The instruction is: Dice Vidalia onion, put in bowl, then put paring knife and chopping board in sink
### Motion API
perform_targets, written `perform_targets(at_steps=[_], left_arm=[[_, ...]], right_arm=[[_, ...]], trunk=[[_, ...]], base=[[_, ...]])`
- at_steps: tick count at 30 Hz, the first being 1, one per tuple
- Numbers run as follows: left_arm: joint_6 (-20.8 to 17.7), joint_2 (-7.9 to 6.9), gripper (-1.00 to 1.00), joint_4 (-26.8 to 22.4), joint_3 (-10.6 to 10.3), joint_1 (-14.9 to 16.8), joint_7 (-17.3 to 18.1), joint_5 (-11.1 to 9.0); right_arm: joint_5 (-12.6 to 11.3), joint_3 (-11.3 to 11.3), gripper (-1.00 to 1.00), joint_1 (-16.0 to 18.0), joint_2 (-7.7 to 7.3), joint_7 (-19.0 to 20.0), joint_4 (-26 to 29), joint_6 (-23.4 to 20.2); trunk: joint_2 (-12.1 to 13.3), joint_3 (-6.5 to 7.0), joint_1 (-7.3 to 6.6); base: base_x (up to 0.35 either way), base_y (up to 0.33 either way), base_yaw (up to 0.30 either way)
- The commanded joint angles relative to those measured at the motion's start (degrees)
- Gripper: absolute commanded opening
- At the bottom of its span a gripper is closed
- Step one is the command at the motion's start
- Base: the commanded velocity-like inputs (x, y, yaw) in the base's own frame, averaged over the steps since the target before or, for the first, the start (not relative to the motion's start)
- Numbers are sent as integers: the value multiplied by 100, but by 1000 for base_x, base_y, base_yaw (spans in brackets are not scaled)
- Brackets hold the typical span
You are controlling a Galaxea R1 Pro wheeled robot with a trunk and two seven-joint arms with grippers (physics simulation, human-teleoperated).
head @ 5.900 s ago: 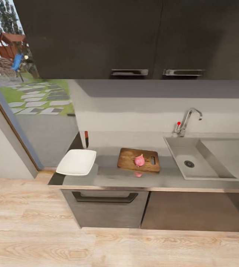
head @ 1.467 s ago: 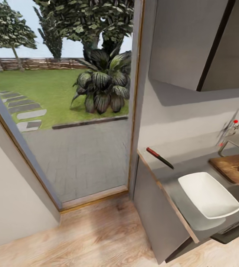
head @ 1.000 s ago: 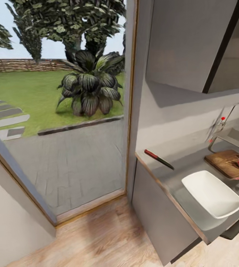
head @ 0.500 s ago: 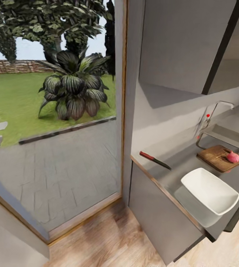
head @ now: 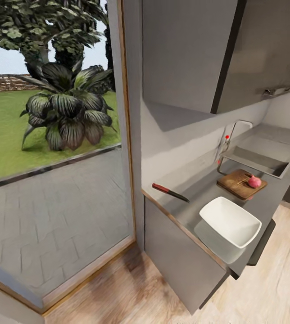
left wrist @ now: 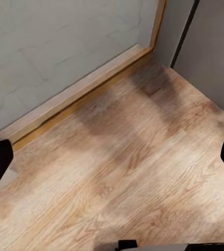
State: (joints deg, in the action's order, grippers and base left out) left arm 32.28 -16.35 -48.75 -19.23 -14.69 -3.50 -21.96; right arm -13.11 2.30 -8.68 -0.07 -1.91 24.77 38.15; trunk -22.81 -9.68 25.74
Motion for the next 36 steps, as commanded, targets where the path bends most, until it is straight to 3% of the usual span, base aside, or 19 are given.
perform_targets(at_steps=[1,7,19,26,36], left_arm=[[15,-8,100,-6,-30,1,-37,-27],[15,25,100,17,-30,1,-32,-27],[15,79,100,94,-34,1,-19,-19],[15,100,100,108,-37,1,-19,-14],[15,149,100,163,-37,1,-19,-10]], right_arm=[[-32,25,100,-2,-2,-20,10,8],[-33,25,100,-2,-2,-20,9,8],[-33,25,100,-2,-2,-20,10,8],[-22,32,100,-2,-8,-20,6,8],[-18,27,100,-2,-62,-24,-3,12]], trunk=[[-10,-6,4],[-10,10,4],[-10,42,4],[-10,44,4],[-10,44,4]], base=[[0,0,-264],[0,67,-264],[0,262,-246],[0,252,-16],[0,27,-1]])
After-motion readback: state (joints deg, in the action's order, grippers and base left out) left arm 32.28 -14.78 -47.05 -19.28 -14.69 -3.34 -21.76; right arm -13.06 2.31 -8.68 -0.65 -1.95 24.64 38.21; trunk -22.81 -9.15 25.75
